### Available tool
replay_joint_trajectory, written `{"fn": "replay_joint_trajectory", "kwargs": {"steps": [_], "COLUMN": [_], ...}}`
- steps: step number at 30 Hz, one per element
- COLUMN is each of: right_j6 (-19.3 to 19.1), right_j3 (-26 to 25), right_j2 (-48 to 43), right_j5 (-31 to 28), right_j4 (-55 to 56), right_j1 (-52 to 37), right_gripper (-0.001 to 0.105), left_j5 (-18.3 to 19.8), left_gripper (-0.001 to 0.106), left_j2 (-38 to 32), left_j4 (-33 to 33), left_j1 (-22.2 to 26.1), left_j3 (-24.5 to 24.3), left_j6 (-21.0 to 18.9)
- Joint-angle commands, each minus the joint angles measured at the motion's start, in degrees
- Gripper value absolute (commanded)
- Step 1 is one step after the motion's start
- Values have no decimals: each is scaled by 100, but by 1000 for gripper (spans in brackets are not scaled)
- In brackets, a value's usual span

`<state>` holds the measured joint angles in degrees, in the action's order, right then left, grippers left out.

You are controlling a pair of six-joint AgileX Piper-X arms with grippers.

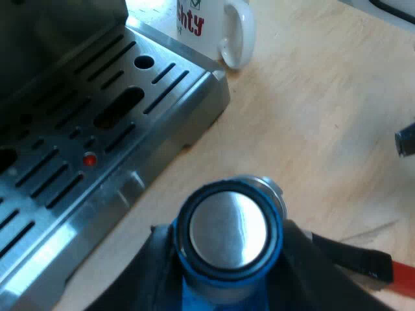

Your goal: Grind coffee beans and then tamp

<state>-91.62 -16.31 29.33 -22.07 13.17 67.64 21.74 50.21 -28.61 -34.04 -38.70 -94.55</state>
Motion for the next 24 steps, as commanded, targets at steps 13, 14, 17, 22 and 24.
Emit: {"fn": "replay_joint_trajectory", "kwargs": {"steps": [13, 14, 17, 22, 24], "right_j6": [25, 25, 25, 25, 25], "right_j3": [-18, -18, -18, -18, -18], "right_j2": [-37, -37, -37, -37, -37], "right_j5": [45, 45, 45, 45, 45], "right_j4": [-51, -51, -51, -51, -51], "right_j1": [1, 1, 1, 1, 1], "right_gripper": [59, 59, 59, 59, 59], "left_j5": [-457, -565, -1021, -1193, -1311], "left_gripper": [9, 9, 9, 9, 9], "left_j2": [1118, 1182, 1368, 1668, 1766], "left_j4": [420, 506, 666, 898, 1001], "left_j1": [-1469, -1570, -1812, -1875, -1875], "left_j3": [-630, -628, -628, -628, -628], "left_j6": [500, 576, 796, 997, 996]}}
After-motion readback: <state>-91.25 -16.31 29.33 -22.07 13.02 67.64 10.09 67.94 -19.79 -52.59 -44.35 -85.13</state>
